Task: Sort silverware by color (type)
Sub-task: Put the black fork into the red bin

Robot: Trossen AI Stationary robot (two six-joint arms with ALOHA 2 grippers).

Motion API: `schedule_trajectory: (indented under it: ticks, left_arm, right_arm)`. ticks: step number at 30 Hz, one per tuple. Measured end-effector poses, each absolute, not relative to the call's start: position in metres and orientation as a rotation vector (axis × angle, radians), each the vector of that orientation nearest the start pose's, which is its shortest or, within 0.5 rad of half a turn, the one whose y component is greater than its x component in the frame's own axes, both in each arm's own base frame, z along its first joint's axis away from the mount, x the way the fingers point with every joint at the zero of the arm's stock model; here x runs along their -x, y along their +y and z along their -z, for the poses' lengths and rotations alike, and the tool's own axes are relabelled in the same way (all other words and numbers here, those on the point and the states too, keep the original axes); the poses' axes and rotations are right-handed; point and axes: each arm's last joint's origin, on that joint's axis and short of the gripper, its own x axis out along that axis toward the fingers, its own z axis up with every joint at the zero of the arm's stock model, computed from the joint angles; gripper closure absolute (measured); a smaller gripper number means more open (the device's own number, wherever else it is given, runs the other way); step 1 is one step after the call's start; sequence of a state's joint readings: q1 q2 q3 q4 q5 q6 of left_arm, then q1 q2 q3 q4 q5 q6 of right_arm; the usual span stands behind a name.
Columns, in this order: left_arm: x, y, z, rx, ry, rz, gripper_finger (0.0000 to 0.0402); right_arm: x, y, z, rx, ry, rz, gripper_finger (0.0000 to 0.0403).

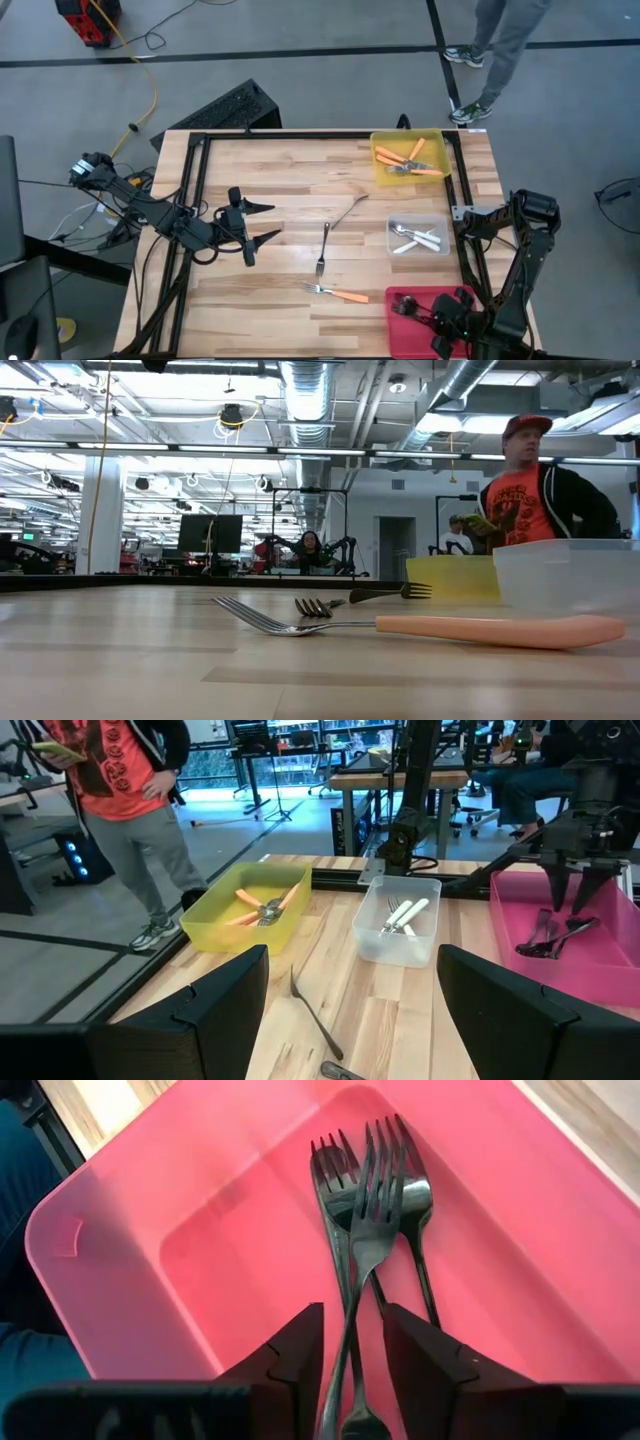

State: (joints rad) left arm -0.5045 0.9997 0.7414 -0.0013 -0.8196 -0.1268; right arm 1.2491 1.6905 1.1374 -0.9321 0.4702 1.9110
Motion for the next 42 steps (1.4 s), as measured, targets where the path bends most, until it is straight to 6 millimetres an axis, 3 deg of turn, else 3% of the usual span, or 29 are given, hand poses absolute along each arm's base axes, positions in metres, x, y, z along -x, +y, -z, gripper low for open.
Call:
schedule_trajectory:
  ticks: [7,18,28,34,42]
  left_arm:
    - [-0.198,-0.085,-0.299,-0.02,0.183,-0.323,0.0127]
    - [-0.198,-0.086,-0.297,-0.004,0.196,-0.276,0.0127]
    - [-0.202,-0.088,-0.295,0.037,0.203,-0.247,0.0127]
    - [-0.206,-0.083,-0.296,0.113,0.202,-0.179,0.0127]
    - [-0.212,-0.07,-0.295,0.137,0.218,-0.163,0.0127]
  right_arm:
    - [-0.109,0.277,-0.195,-0.538,1.032,0.443,0.0257]
    - [-0.13,0.267,-0.195,-0.466,1.05,0.444,0.0259]
    - [-0.142,0.269,-0.209,-0.42,1.068,0.386,0.0259]
    - [-0.151,0.257,-0.229,-0.397,0.981,0.346,0.0259]
    - [-0.167,0.222,-0.276,-0.245,0.735,0.258,0.0259]
